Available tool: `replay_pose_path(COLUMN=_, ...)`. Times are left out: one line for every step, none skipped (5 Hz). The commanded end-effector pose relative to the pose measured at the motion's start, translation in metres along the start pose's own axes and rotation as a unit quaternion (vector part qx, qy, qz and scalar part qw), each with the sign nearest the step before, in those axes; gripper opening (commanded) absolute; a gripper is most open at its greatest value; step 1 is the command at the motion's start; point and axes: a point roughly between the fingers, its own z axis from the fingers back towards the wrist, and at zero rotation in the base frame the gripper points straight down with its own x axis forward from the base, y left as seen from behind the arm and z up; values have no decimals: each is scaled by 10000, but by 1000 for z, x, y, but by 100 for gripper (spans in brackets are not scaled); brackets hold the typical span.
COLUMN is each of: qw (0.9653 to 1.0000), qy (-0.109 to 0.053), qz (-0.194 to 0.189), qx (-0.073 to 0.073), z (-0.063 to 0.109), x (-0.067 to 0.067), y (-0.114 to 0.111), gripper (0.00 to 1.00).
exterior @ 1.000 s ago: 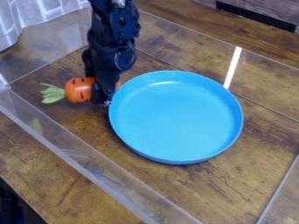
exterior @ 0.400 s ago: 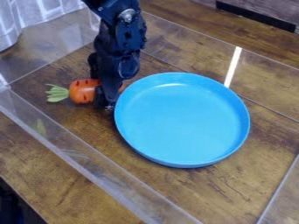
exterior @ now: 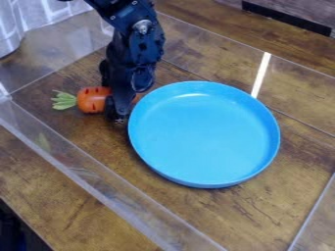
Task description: Remove the carrot from inside the blue tray and put it on the table
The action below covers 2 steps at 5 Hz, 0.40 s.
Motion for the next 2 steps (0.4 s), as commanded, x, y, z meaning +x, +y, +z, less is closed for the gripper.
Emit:
replay_pose_path(qw=9999, qy=-78, qz=-52, qx=91, z=3, x=6, y=4, gripper=100)
replay_pose_path(qw=10000, qy=-47, qz=-62, qx=58, z=-1, x=5, y=3, gripper=100)
